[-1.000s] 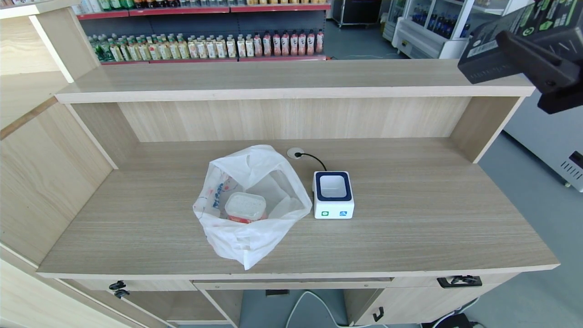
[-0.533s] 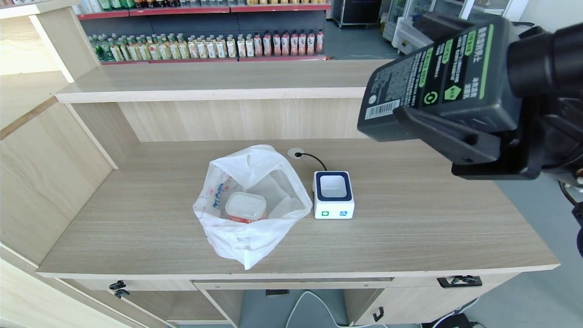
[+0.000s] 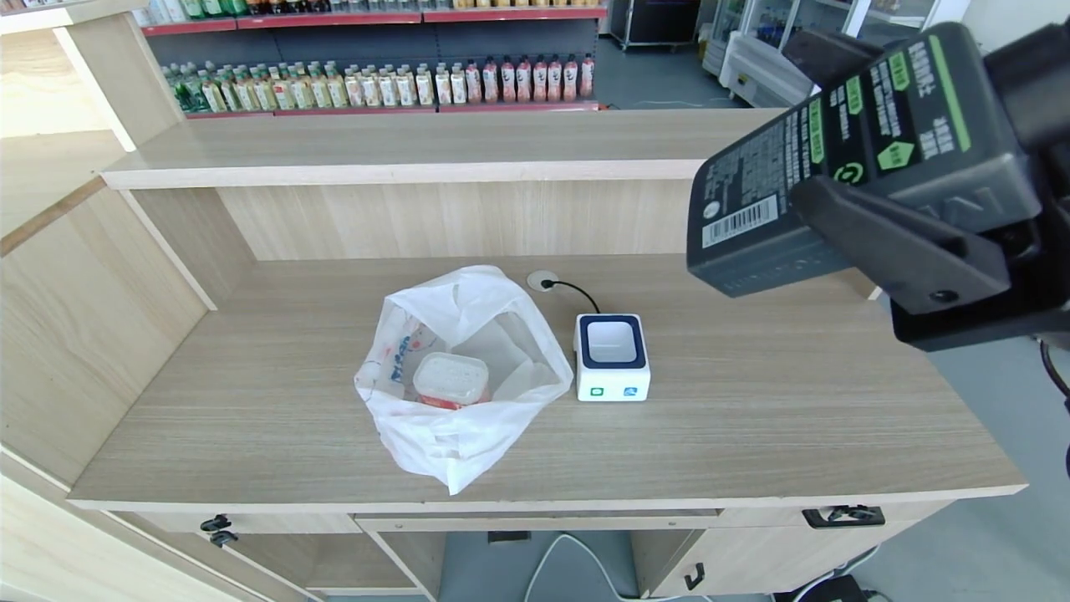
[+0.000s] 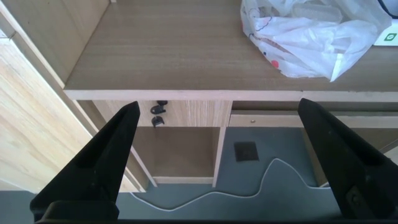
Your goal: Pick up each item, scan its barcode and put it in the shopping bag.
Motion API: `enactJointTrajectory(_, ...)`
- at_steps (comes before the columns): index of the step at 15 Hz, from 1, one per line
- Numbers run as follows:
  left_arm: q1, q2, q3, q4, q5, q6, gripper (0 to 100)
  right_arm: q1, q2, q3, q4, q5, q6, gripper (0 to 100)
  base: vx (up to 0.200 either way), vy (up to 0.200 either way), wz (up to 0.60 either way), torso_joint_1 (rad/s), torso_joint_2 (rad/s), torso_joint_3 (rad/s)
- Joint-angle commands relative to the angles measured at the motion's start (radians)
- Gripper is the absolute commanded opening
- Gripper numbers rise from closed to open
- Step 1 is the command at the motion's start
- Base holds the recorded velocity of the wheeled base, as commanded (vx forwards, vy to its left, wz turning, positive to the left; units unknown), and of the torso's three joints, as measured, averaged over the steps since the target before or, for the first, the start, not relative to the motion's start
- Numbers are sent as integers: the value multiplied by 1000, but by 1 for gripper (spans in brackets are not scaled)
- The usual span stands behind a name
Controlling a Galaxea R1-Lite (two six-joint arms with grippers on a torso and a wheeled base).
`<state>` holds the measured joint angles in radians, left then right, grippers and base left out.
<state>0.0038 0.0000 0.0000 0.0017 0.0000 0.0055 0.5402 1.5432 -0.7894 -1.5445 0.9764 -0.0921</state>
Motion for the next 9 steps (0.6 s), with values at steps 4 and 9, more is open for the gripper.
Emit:
enactJointTrajectory(4,1,0,0,0,0,1,100,144,-74,36,-2,7,5,0,0,0,0,0,0,0)
enactJointTrajectory(9,1,0,0,0,0,1,100,142,-101,99,-11,8,35,0,0,0,0,0,0,0)
